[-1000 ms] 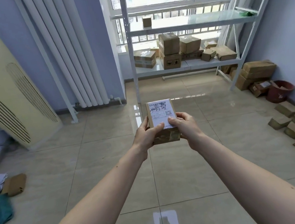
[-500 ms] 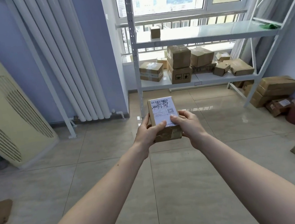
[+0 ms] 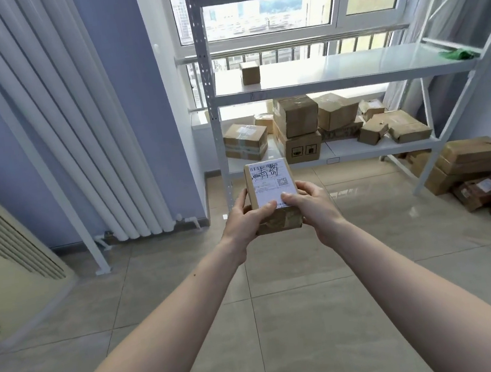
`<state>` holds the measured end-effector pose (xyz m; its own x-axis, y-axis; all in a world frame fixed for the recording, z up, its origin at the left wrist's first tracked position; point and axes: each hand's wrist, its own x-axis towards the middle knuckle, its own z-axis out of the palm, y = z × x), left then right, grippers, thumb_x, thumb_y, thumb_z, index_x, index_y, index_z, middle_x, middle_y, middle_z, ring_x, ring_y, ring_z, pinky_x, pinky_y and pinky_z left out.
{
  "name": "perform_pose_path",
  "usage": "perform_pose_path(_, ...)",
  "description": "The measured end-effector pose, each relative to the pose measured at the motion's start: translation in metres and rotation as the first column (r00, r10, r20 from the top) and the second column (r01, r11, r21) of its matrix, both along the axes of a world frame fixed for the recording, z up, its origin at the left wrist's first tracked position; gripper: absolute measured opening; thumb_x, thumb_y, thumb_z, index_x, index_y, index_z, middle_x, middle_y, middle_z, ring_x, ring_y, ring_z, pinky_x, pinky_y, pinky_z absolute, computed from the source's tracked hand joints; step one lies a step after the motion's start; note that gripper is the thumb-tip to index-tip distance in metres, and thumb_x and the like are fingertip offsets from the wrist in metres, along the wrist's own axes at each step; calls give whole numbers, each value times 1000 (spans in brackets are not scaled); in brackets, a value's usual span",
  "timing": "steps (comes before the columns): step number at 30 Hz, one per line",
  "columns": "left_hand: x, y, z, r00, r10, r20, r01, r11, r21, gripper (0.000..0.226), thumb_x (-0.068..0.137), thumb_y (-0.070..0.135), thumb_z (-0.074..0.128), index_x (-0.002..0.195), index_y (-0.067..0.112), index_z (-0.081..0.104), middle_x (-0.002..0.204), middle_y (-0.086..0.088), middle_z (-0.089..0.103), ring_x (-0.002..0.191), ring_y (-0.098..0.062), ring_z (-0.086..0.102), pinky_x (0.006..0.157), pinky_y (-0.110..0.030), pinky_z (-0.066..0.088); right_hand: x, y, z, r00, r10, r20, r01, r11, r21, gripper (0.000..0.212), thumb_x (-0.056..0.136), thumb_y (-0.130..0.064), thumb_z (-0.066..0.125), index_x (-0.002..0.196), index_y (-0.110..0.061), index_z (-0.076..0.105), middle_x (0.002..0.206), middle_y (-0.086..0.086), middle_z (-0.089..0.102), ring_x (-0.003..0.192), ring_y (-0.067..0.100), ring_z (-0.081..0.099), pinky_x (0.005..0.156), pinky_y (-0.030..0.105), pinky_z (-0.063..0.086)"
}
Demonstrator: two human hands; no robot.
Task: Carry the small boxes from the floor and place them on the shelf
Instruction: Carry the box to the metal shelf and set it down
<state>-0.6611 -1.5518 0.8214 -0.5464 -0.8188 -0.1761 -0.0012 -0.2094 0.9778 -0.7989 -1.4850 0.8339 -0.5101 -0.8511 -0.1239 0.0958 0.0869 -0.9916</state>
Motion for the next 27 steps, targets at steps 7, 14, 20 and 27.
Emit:
perform_pose_path(7,-80,-108,8,999,38,-34,-38,999,-16,72,82,26,77,143,36,40,115,-1,70,98,-16,71,74,-28,56,-80,-107,11,1000,9,-8,-9,1000,-27,47,89,-12,67,133,-12,50,115,4,68,97,18,69,84,34,58)
perform_pose_path(14,-154,-203,25,996,73,-54,-76,995,-61,76,81,27,79,143,36,36,117,-3,70,99,-19,72,82,-35,59,-155,-201,35,994,80,-71,-83,996,-39,33,88,-10,66,119,-17,59,107,3,71,99,24,70,87,39,58)
perform_pose_path(20,-199,-286,46,996,61,-64,-69,989,-132,62,68,39,83,117,54,48,123,-3,68,112,-23,67,98,-45,54,-200,-285,61,984,131,-123,-139,988,-60,35,89,-9,63,123,-19,58,106,0,71,91,11,69,67,18,53)
perform_pose_path(27,-251,-405,76,998,16,-61,-28,977,-211,98,54,53,89,140,49,42,129,-2,65,116,-25,65,102,-48,50,-246,-386,97,970,117,-215,-147,981,-129,40,85,-9,69,121,-19,54,102,-5,69,93,10,67,66,14,52)
